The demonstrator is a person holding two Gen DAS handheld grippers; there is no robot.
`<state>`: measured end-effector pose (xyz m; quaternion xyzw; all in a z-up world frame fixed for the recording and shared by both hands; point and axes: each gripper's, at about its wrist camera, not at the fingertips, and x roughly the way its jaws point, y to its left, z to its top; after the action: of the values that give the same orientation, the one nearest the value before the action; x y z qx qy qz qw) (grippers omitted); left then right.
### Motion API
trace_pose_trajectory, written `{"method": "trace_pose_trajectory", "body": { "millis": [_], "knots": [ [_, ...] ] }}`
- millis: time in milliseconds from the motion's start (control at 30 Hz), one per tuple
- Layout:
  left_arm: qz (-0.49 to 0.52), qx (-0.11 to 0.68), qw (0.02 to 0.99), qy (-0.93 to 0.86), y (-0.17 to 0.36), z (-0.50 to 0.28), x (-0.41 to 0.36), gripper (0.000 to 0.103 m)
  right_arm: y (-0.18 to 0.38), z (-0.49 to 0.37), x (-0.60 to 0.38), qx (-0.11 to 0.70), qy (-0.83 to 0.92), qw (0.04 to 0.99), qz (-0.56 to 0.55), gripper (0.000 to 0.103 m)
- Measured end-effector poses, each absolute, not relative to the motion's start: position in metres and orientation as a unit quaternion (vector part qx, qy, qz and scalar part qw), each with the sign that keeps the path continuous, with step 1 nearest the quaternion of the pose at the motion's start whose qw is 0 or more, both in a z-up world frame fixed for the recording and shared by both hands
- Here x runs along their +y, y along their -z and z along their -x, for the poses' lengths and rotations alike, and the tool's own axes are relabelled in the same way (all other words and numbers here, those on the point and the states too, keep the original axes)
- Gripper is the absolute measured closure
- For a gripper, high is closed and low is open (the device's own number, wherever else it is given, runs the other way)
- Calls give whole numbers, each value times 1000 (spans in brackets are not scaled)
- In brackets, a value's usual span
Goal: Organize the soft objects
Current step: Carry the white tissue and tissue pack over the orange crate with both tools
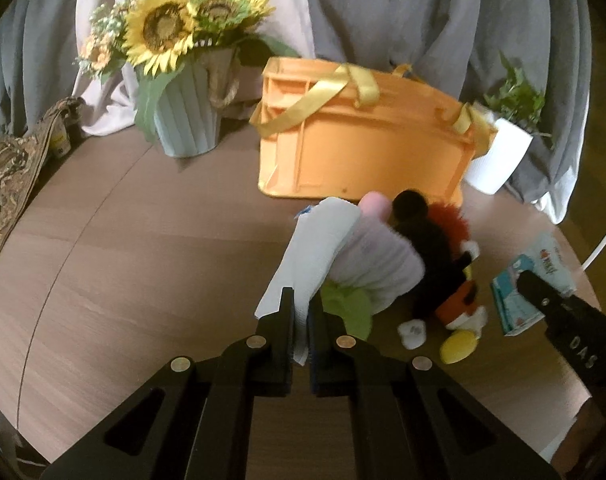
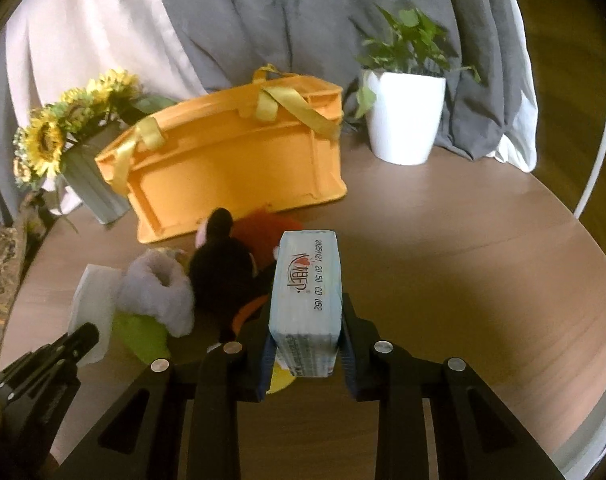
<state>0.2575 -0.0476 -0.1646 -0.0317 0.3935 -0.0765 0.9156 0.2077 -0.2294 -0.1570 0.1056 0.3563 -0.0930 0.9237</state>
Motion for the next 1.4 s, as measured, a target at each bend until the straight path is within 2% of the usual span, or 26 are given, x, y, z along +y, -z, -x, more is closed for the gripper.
{"method": "trace_pose_trajectory", "body": {
  "millis": [900, 1400],
  "knots": [
    [26, 290, 948, 128, 59, -279, -63, 96, 67, -221, -230, 273, 46, 955, -110, 74],
    [15, 243, 959, 143, 28, -308, -66, 96, 37, -249, -232, 233, 33, 965, -119, 74]
  ]
}}
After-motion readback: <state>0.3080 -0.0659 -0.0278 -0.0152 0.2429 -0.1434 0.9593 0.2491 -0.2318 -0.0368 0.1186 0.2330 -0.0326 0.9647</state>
